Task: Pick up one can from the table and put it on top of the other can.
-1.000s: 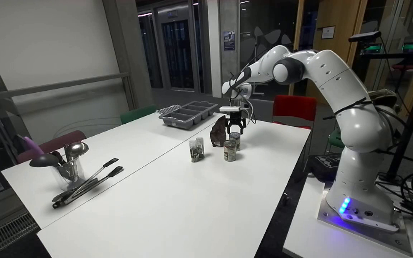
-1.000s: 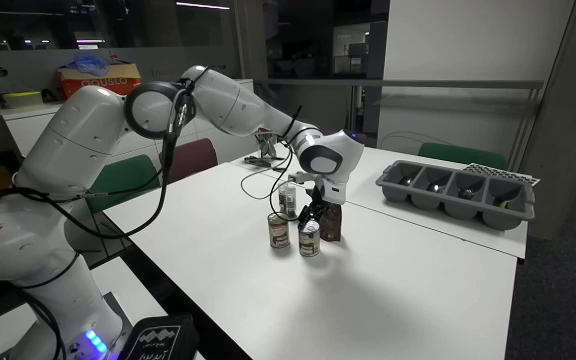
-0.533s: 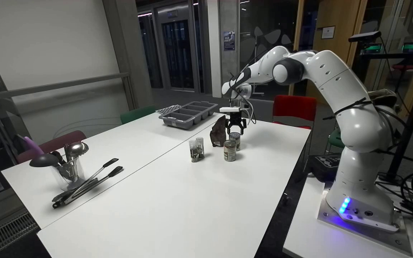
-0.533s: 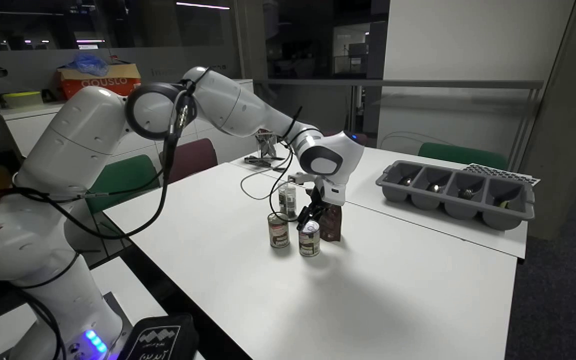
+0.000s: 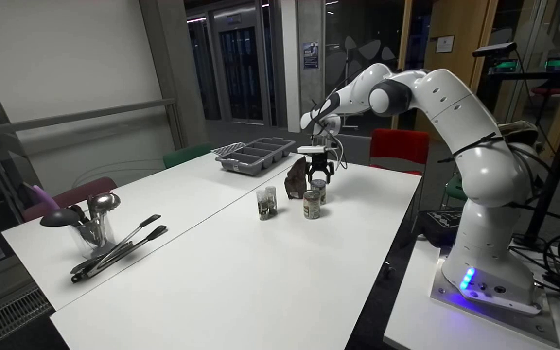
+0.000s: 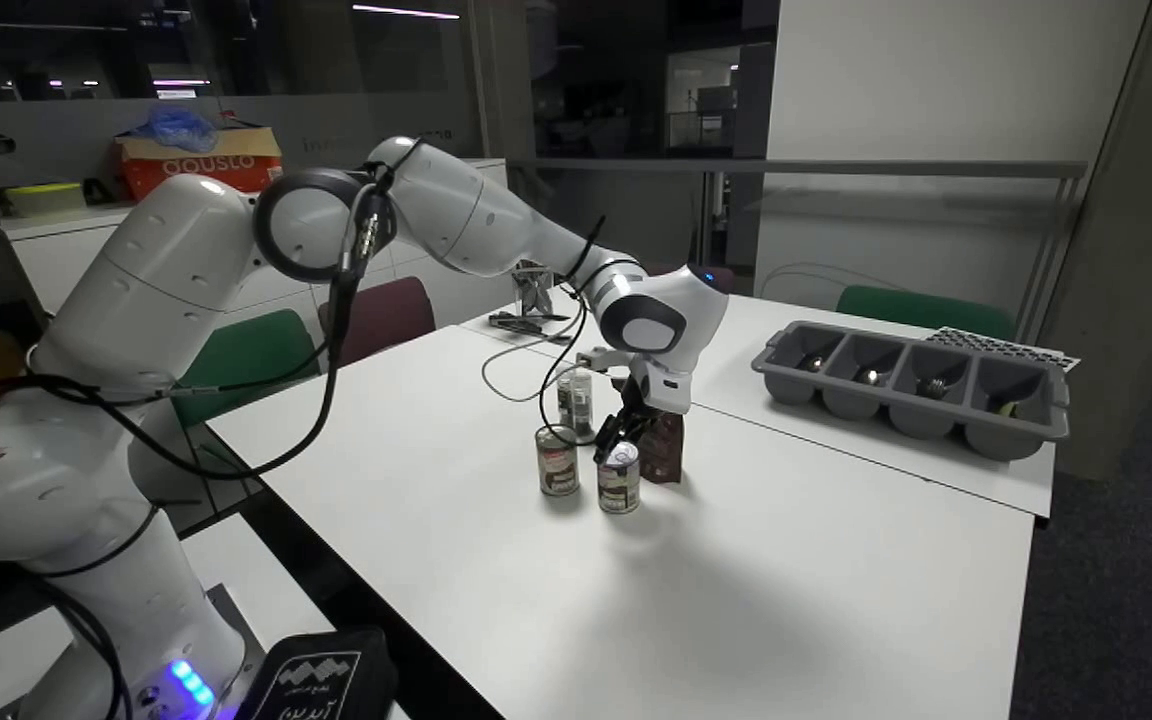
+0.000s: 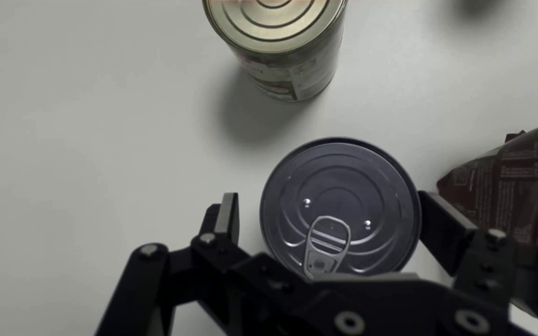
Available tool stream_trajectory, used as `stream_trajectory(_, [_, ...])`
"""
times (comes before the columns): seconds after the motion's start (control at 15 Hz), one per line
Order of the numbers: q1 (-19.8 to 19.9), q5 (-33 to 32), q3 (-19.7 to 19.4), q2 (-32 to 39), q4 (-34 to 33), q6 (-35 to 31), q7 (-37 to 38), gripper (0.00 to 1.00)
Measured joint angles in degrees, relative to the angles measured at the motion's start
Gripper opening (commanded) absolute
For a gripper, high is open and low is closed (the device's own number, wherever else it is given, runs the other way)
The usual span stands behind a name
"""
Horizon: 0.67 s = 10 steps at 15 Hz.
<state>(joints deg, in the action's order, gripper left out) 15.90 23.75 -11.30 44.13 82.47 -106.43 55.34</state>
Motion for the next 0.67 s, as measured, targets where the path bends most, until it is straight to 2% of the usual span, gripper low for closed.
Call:
stream_trajectory(0.33, [0.23, 0.04, 0.00, 4.55, -3.64, 0.00, 0.00, 0.99])
stream_trajectory(0.4, [0.34, 0.04, 0.00, 5.72, -4.64, 0.05, 0.00, 0.74])
stream_trajectory(0.53, [0.67, 0.06, 0.04, 7.81, -6.74, 0.11, 0.00, 0.71])
stream_trajectory(0.67, [1.12, 0.11, 0.06, 9.15, -8.58, 0.60, 0.00, 0.57])
